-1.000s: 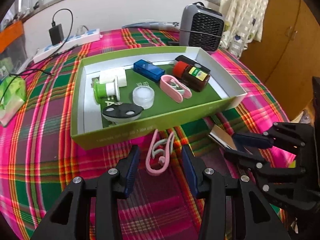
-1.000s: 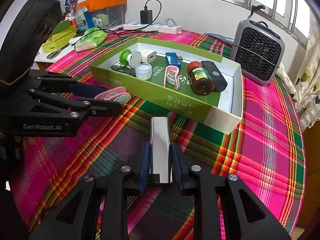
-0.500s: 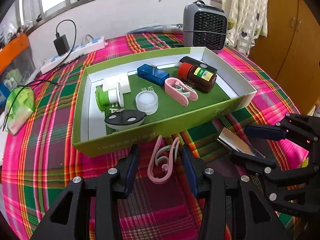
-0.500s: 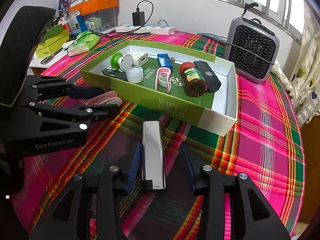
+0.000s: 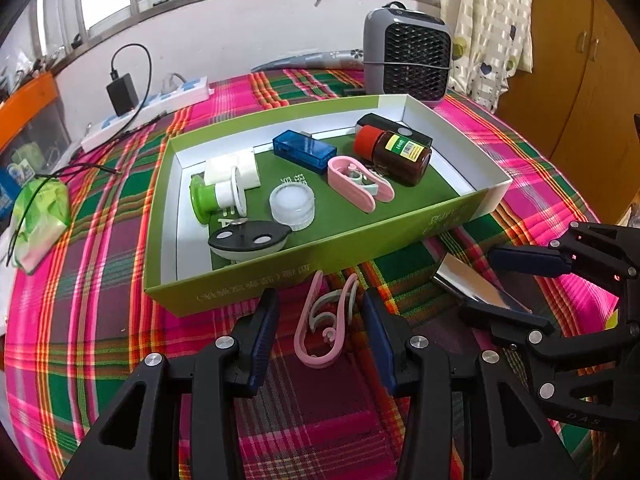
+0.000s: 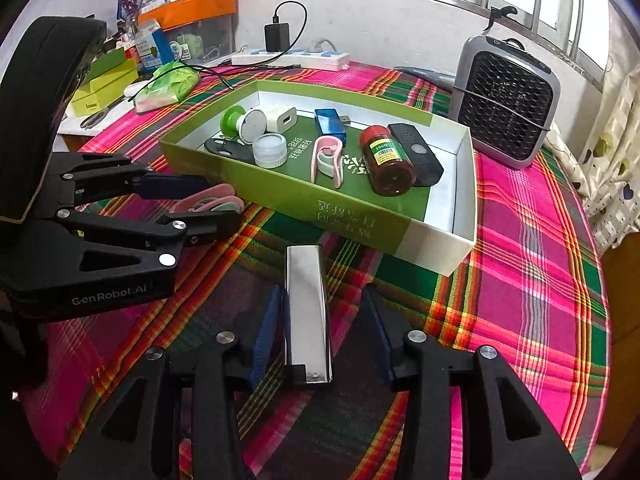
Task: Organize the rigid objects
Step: 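Carry the cable loop with the left gripper toward the box while the right gripper carries the silver bar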
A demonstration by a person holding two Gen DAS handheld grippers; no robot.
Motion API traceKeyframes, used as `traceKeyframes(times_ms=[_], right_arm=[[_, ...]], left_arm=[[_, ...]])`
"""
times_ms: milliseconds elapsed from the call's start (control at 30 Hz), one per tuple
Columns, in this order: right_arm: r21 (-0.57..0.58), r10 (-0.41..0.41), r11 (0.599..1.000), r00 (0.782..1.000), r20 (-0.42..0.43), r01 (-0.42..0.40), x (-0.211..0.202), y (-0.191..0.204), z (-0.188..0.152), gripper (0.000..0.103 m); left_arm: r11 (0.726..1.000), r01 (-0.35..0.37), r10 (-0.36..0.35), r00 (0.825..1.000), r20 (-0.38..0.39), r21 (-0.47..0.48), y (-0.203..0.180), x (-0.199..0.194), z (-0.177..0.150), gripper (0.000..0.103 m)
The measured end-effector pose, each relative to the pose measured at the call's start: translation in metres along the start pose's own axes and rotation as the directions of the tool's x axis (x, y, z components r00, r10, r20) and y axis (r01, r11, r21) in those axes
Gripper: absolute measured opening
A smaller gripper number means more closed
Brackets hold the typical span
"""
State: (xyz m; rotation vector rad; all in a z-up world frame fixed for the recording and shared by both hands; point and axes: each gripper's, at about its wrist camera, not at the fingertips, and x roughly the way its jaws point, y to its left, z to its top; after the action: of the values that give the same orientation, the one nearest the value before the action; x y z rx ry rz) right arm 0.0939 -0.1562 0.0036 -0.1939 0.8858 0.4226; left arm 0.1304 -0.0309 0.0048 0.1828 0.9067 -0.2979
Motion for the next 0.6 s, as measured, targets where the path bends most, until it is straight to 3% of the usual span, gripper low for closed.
traceKeyframes(times_ms=[267,467,600], right_arm=[[-0.004,0.006,1.000,1.000,0.002,-0.006,-0.0005,0.0015,-0.0004,0.037],[-0.014,0.016,1.000,1.000,0.005,-0.016,-0.0015,0.0066,-0.0006,0.025],[-0.017,0.007,1.000,1.000,0.005,-0.007,-0.0012,0.0089,-0.0007,0.025]], left_arm=[[1.000,-0.012,0.012,1.000,-0.001,-0.020,-0.0016,-0.0039,-0.0029,0.042],[0.999,-0.013,0.013,1.000,0.002,-0.030,-0.0010,-0.0066,-0.0058,0.030],[0.999,-0.009,0.009,1.000,0.002,-0.037,-0.0012,-0.0085,-0.0077,0.024]])
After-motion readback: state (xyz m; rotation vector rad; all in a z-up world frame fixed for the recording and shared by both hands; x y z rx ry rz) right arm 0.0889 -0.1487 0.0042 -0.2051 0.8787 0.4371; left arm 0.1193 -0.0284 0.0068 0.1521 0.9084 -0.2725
